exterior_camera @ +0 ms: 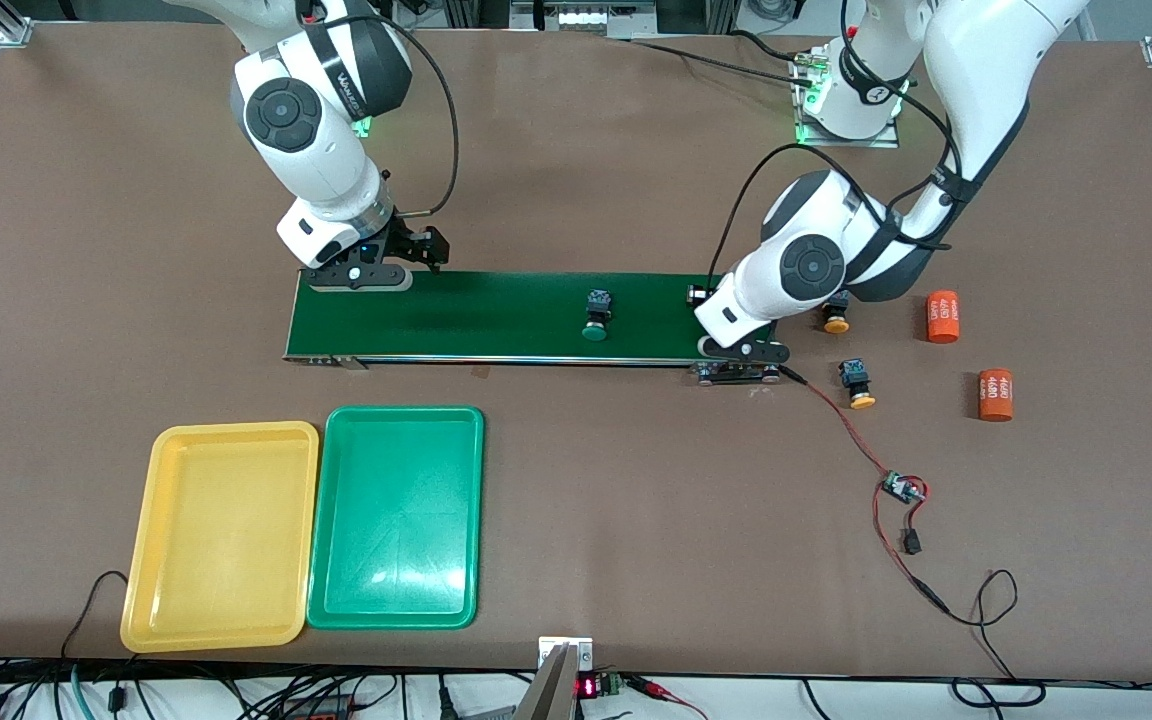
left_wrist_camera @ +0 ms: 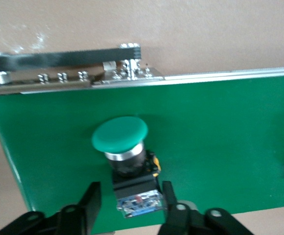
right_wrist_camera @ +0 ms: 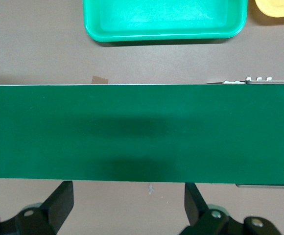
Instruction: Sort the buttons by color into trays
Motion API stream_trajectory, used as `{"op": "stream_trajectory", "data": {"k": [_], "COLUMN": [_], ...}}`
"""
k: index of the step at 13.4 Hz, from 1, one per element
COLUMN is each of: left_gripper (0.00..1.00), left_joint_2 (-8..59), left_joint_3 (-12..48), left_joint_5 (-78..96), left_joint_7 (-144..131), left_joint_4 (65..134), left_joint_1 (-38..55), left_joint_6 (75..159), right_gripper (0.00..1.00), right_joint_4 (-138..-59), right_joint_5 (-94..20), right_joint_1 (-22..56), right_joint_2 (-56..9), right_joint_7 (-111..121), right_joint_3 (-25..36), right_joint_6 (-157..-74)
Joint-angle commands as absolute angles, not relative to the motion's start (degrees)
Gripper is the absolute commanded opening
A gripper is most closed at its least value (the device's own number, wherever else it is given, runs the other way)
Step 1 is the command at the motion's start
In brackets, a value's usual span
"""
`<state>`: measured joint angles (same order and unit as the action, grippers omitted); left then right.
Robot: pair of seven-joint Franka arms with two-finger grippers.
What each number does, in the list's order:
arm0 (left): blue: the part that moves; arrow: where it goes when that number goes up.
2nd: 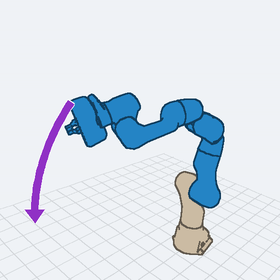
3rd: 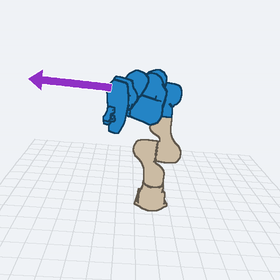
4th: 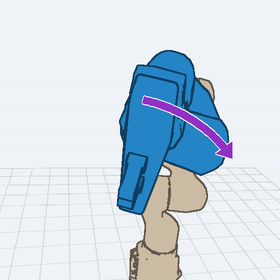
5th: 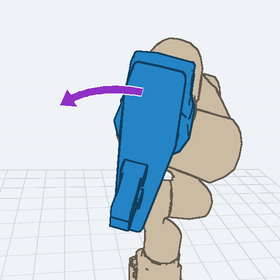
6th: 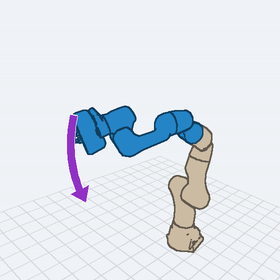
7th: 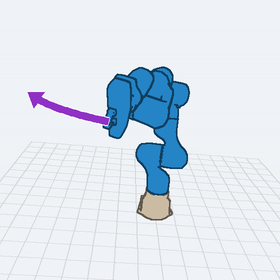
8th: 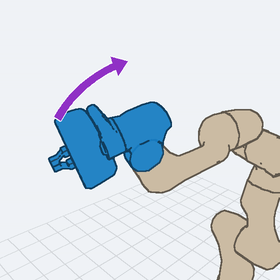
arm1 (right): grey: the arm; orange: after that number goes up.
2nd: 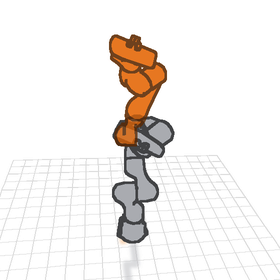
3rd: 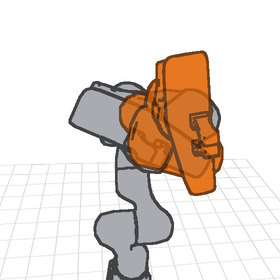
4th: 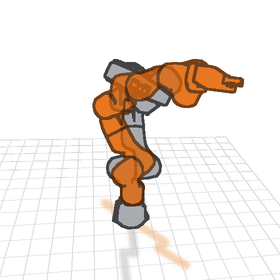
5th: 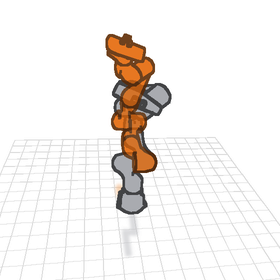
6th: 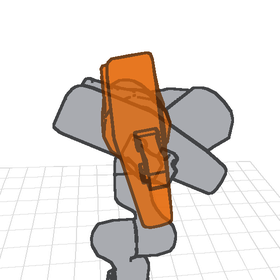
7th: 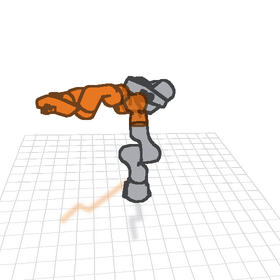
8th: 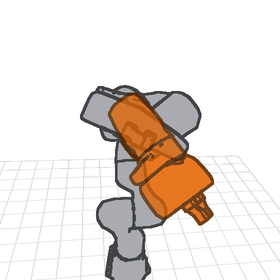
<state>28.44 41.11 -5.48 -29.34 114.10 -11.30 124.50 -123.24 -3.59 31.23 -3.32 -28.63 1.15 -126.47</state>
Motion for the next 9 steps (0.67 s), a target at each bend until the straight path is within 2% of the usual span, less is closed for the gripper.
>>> {"op": "stream_trajectory", "data": {"k": [1, 3, 4, 6, 9], "left_gripper": [1.00, 1.00, 1.00, 1.00, 1.00], "left_joint_2": [26.0, 25.8, 25.8, 25.8, 26.1], "left_joint_3": [41.2, 40.7, 40.5, 40.6, 40.4], "left_joint_5": [-5.7, -6.4, -9.5, -15.8, -19.1], "left_joint_7": [-30.1, -29.5, -29.4, -26.0, -10.2], "left_joint_4": [108.9, 100.7, 98.1, 95.9, 94.3], "left_joint_1": [-12.3, -13.1, -14.5, -17.2, -25.4], "left_joint_6": [115.1, 102.1, 98.4, 94.9, 94.9], "right_gripper": [1.00, 1.00, 1.00, 1.00, 1.00], "right_joint_4": [-122.5, -122.4, -121.7, -118.8, -113.0], "right_joint_5": [-3.8, -3.8, -4.0, -3.9, -3.8], "right_joint_1": [31.2, 31.6, 31.9, 33.6, 36.6], "right_joint_2": [-3.6, -4.0, -4.3, -7.0, -11.5], "right_joint_7": [-29.4, -29.4, -29.9, -34.3, -38.7], "right_joint_3": [1.1, 1.1, 1.1, 1.1, 1.1], "right_joint_6": [-126.2, -126.7, -127.2, -127.2, -127.0]}}
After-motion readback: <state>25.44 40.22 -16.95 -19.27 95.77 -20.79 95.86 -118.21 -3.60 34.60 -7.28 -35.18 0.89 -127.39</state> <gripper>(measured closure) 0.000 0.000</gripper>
